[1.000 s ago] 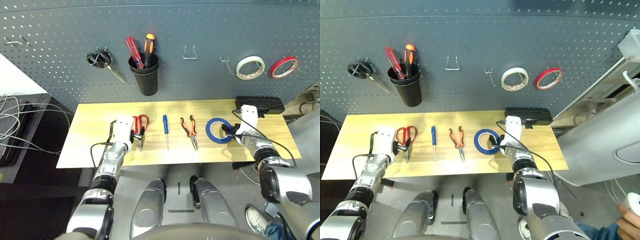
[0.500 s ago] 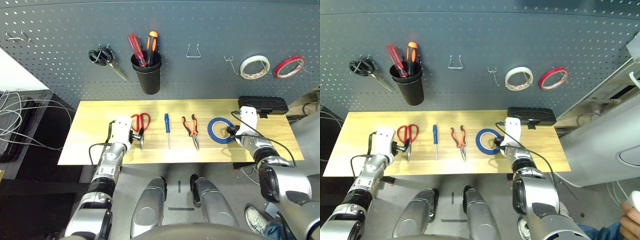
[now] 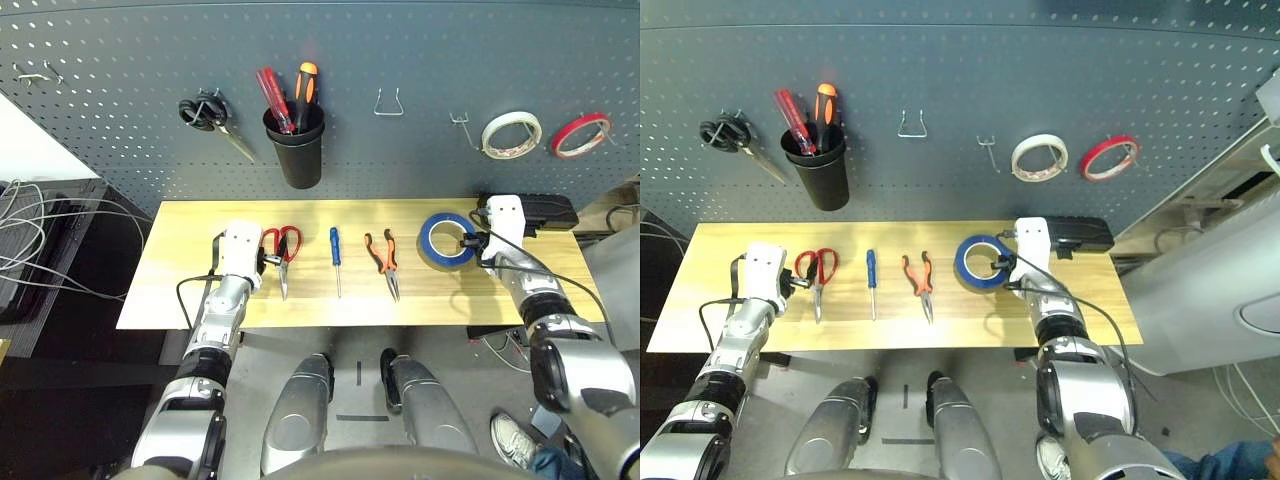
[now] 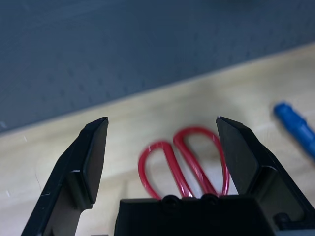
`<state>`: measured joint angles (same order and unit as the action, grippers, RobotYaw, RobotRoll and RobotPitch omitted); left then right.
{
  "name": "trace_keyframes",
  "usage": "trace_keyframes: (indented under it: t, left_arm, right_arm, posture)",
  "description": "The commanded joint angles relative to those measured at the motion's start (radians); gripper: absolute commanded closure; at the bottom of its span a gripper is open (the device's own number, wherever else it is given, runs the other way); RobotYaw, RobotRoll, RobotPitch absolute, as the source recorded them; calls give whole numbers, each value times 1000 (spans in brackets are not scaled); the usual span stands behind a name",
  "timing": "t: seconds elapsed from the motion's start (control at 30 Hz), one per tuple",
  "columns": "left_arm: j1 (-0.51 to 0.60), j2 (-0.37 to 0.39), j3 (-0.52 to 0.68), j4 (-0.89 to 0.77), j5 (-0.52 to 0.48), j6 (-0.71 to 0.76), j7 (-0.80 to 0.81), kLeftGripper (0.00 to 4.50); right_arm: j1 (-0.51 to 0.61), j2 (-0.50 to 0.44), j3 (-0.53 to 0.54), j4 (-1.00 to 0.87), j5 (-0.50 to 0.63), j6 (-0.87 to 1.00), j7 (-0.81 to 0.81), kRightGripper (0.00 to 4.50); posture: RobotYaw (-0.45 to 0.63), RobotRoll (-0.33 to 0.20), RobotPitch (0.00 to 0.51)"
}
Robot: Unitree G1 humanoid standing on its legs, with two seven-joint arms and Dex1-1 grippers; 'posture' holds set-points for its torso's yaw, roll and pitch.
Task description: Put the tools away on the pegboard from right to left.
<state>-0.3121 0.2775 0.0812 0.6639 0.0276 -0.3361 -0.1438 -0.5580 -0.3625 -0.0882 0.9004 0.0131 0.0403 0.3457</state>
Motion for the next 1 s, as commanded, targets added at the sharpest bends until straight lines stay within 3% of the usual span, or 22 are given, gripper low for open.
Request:
trace_keyframes:
  t: [0.03,0.23,0.47,1.0]
  left_arm:
    - [49,-14,-5,-52,-10,-53,-13,0]
    - [113,-36,-46,-160,-18,-138,-77,0]
    - [160,-33,-131,-274,-16,-227,-183,0]
    - [117,-23,-220,-373,22,-286,-235,0]
  right_arm:
    - [79,-23,48,-162,-24,-43,59,3770]
    - [160,-45,71,-378,-39,-80,77,3771]
    - [187,-66,81,-484,-67,-178,63,3771]
    - [320,-157,3,-704,-129,-452,-64,3772]
  posture:
    - [112,0,191]
    - [104,0,193]
    - [105,0,198]
    - [83,0,210]
